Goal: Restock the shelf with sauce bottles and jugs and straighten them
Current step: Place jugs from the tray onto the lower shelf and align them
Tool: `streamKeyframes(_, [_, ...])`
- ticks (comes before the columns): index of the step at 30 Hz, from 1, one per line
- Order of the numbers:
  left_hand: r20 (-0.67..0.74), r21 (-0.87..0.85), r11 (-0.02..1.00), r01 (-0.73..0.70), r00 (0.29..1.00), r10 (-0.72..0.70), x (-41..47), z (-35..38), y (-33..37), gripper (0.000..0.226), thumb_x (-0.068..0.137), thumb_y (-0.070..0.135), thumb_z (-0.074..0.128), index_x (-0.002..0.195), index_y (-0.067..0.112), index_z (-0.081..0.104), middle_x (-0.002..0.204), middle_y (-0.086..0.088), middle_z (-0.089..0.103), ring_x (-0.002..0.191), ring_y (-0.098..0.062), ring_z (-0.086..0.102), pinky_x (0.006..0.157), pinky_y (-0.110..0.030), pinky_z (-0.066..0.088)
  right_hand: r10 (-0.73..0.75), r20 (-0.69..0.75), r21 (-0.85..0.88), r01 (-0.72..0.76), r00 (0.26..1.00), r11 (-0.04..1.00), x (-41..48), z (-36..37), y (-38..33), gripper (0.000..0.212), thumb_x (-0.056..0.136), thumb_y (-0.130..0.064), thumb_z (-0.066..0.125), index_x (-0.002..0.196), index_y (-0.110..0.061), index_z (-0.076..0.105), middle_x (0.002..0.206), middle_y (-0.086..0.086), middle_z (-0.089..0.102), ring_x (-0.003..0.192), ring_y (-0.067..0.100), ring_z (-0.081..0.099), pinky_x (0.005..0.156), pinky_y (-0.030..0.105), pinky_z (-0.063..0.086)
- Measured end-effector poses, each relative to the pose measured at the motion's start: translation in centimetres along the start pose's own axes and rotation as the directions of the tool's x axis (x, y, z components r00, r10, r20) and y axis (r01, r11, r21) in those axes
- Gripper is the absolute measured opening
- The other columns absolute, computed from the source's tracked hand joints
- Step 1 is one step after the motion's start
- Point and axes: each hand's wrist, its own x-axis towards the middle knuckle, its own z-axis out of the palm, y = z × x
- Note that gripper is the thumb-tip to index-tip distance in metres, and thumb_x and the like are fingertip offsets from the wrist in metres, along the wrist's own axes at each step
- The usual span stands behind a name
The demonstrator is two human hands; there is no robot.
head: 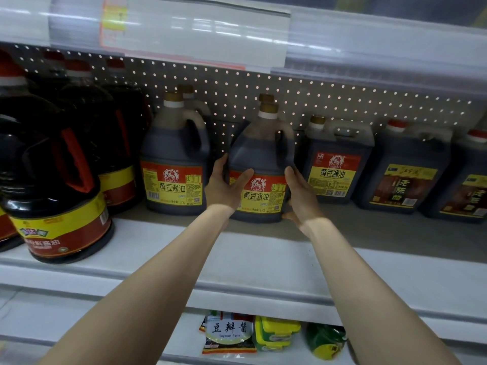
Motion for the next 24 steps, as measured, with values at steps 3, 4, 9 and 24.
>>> streamKeyframes(3, [0.001, -0.002, 1.000, -0.004, 1.000, 0.004, 0.08, -0.04, -0.10, 0.065, 0.087, 0.037, 0.067, 0.143, 0.024, 0.036, 0.136, 0.001, 0.054, 0.122, -0.022, 0.054, 0.086, -0.022, 0.041, 0.001, -0.010, -0.005, -0.001, 1.000, 1.000, 0.07, 0.13, 0.06, 0.052, 0.099, -0.050, 0.039, 0.147, -0.034, 0.032, 0.107, -0.012, 0.058, 0.092, 0.010, 0.055, 0.092, 0.044, 0.043])
streamKeyframes(4, [0.004, -0.002, 1.000, -0.005, 1.000, 0.006, 0.13, -0.08, -0.14, 0.065, 0.087, 0.037, 0.067, 0.143, 0.023, 0.036, 0.137, 0.001, 0.054, 0.122, -0.022, 0.053, 0.087, -0.022, 0.041, 0.003, -0.019, -0.004, -0.003, 1.000, 1.000, 0.10, 0.19, 0.13, 0.052, 0.098, -0.051, 0.039, 0.146, -0.033, 0.034, 0.108, -0.011, 0.060, 0.090, 0.009, 0.057, 0.089, 0.042, 0.044])
streamKeyframes(9, [0.017, -0.017, 1.000, -0.003, 1.000, 0.004, 0.19, -0.16, -0.02, 0.064, 0.088, 0.034, 0.067, 0.143, 0.023, 0.037, 0.135, 0.001, 0.055, 0.120, -0.020, 0.054, 0.086, -0.022, 0.043, 0.001, -0.053, -0.017, -0.001, 0.999, 1.000, 0.16, 0.34, 0.33, 0.053, 0.097, -0.054, 0.038, 0.146, -0.035, 0.033, 0.109, -0.008, 0.059, 0.093, 0.012, 0.057, 0.092, 0.044, 0.045])
streamKeyframes(24, [0.002, -0.019, 1.000, -0.001, 1.000, 0.001, -0.03, 0.06, -0.01, 0.063, 0.087, 0.036, 0.067, 0.142, 0.023, 0.038, 0.135, 0.002, 0.055, 0.122, -0.022, 0.054, 0.089, -0.024, 0.042, 0.018, -0.047, 0.021, -0.017, 0.999, 1.000, 0.61, 0.14, 0.55, 0.053, 0.097, -0.053, 0.042, 0.146, -0.034, 0.035, 0.101, -0.014, 0.061, 0.098, 0.015, 0.060, 0.094, 0.046, 0.046])
